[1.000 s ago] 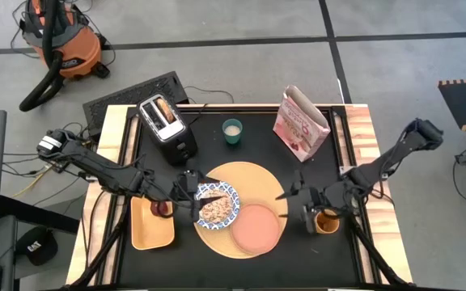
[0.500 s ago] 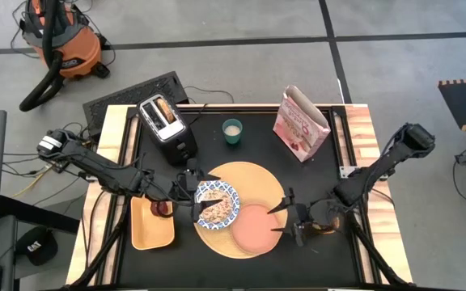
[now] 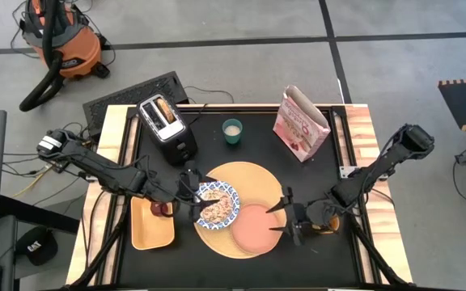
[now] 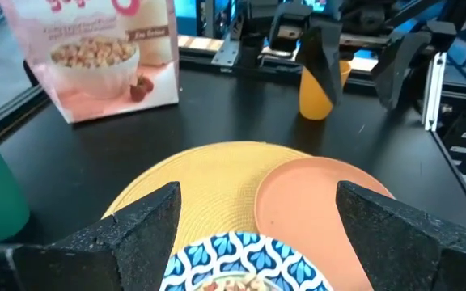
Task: Arrange a breakfast setting
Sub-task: Put the bagel on the plate
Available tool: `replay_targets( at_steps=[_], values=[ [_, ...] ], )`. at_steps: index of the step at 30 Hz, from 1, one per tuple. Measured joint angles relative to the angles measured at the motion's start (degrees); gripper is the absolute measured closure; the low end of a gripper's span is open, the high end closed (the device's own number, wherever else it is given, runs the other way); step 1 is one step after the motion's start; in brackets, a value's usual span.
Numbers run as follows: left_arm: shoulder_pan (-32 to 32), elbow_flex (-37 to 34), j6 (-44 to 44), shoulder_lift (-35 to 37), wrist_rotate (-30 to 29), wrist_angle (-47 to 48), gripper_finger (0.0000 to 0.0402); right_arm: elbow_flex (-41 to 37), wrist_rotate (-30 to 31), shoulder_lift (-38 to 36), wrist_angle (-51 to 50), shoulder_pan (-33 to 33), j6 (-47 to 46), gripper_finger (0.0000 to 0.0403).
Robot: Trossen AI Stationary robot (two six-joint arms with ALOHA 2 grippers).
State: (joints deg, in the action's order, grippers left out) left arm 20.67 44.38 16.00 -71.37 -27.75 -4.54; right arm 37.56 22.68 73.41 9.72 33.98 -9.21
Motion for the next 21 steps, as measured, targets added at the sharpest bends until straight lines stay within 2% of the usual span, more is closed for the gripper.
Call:
replay_targets(
  at_steps=[3, 7, 10, 13, 16, 21],
  values=[
    [0.00, 0.00, 0.95, 0.01, -0.17, 0.72, 0.0086, 0.00, 0.02, 0.00, 0.02, -0.12, 0.01, 0.0124],
    [0.00, 0.00, 1.90, 0.01, -3.16, 2.07, 0.0086, 0.00, 0.04, 0.00, 0.04, -0.54, -0.34, 0.0124],
    [-0.28, 1.02, 1.05, 0.42, -9.86, 3.94, 0.0086, 0.00, 0.04, 0.00, 0.04, -0.76, -0.44, 0.0124],
    [-1.34, 6.37, -0.21, 2.43, -16.64, 7.78, 0.0086, 0.00, 0.15, 0.00, 0.12, -0.76, -0.44, 0.0124],
    [-2.99, 11.99, -0.28, 3.55, -22.00, 16.44, 0.0086, 0.00, 0.15, 0.00, 0.11, -0.76, -0.83, 0.0124],
    [-9.85, 21.27, 4.83, 3.65, -25.88, 34.80, 0.0086, 0.00, 0.15, 0.00, -0.01, -0.76, -0.87, 0.0124]
  ],
)
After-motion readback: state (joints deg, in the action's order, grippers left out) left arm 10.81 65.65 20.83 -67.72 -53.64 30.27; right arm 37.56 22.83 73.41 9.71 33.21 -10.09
